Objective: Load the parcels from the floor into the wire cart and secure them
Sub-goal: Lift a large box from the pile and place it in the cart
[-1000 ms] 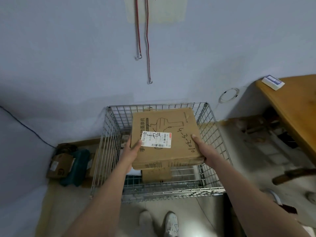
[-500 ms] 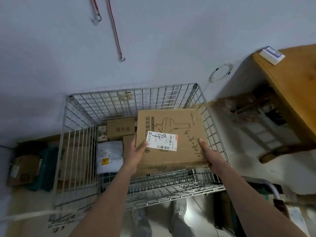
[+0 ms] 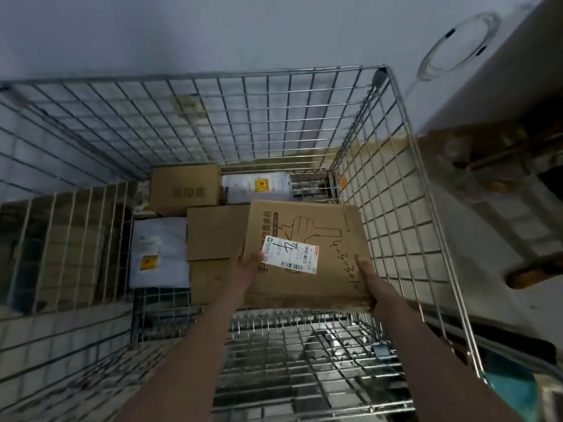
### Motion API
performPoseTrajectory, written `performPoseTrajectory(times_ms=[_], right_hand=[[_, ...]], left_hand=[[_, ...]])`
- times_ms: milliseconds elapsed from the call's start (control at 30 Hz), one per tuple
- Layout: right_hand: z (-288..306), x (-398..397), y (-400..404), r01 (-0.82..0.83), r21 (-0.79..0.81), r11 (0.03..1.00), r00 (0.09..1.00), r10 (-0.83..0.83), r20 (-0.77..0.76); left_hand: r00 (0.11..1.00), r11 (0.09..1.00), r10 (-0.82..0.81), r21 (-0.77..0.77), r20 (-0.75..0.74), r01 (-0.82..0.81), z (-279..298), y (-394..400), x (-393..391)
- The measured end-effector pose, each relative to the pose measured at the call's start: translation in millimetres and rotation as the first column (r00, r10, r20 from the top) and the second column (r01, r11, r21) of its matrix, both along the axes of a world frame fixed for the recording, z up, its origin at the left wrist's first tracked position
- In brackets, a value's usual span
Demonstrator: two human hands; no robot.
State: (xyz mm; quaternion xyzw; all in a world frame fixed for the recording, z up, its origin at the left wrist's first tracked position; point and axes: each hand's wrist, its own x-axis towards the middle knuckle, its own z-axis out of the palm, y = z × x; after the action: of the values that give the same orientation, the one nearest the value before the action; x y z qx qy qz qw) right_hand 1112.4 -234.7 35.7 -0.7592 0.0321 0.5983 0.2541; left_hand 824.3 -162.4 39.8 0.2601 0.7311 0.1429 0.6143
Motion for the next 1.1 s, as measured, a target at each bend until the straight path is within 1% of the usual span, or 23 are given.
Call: performPoseTrajectory(times_ms=[133,167,267,333,467,600,733,833,900,967,1033,1100], right_hand=[[-33,-2,-3,0.038,-0.052,0.998,0.996,-0.042,-0.079],[-41,0,-3,0.051,-0.064,0.997,0.994,-0.057,-0.091],[-64,4,0,0.054,-0.068,0.996,0.997,-0.058,-0.059],[-74,3,2,0.076,-0.066,0.995,0.995,-0.079,-0.055],[-98,-1,5,0.120,-0.068,0.990,0.986,-0.127,-0.104],[-116,-9,8,0.178,-0.062,0.982,0.974,-0.184,-0.132],[-129,-14,6,0.222,-0.040,0.974,0.965,-0.226,-0.137],[-142,-19,9,0.256,0.001,0.967,0.956,-0.253,-0.150],[-152,-24,14,0.285,0.017,0.958,0.943,-0.277,-0.187],[-153,-29,20,0.267,0.043,0.963,0.940,-0.250,-0.234],[-159,-32,21,0.280,0.043,0.959,0.938,-0.264,-0.227],[-163,-35,19,0.311,0.014,0.950,0.935,-0.304,-0.182]], left_hand=[[0.998,0.998,-0.054,0.029,-0.041,0.055,-43,-4,10],[0.998,0.998,-0.050,0.032,-0.034,0.051,-52,-7,11],[1.000,0.996,-0.006,0.090,0.029,0.003,-77,-13,14],[0.999,0.992,0.017,0.121,0.041,-0.022,-82,-12,18],[0.999,0.986,0.038,0.166,-0.015,-0.035,-89,-1,24],[1.000,0.980,0.016,0.197,-0.022,-0.011,-105,9,20],[0.999,0.982,-0.024,0.189,-0.026,0.029,-122,17,20],[0.999,0.970,-0.030,0.241,-0.038,0.038,-137,14,19],[0.998,0.959,-0.032,0.280,-0.060,0.048,-144,10,21],[0.995,0.949,-0.027,0.312,-0.099,0.057,-149,9,26],[0.992,0.936,-0.032,0.345,-0.123,0.073,-155,9,27],[0.989,0.929,-0.062,0.353,-0.137,0.107,-159,9,26]])
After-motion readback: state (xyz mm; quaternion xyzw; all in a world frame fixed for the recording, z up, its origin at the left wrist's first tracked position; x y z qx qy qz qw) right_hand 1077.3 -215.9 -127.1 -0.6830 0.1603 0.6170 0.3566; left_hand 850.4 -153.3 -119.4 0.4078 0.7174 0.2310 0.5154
